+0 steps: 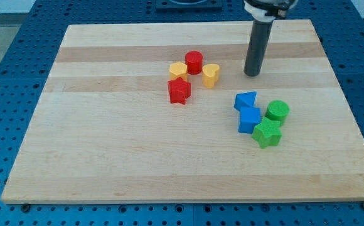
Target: Touch the top side of the blue triangle
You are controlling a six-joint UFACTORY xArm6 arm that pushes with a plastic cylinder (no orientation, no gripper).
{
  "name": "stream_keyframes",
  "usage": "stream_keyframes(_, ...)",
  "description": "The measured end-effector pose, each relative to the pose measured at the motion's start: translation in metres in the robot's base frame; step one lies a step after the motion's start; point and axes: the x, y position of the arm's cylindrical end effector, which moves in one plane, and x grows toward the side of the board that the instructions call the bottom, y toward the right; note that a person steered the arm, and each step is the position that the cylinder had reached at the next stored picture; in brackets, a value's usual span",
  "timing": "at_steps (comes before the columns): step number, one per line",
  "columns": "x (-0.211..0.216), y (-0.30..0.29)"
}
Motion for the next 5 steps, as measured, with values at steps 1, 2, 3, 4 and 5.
stream_keyframes(1, 0.024, -0.013)
stream_keyframes(2, 0.032, -0.016)
stream_keyframes(3, 0.042, -0.024)
stream_keyframes(4, 0.054, -0.034)
stream_keyframes(5, 0.057, -0.05)
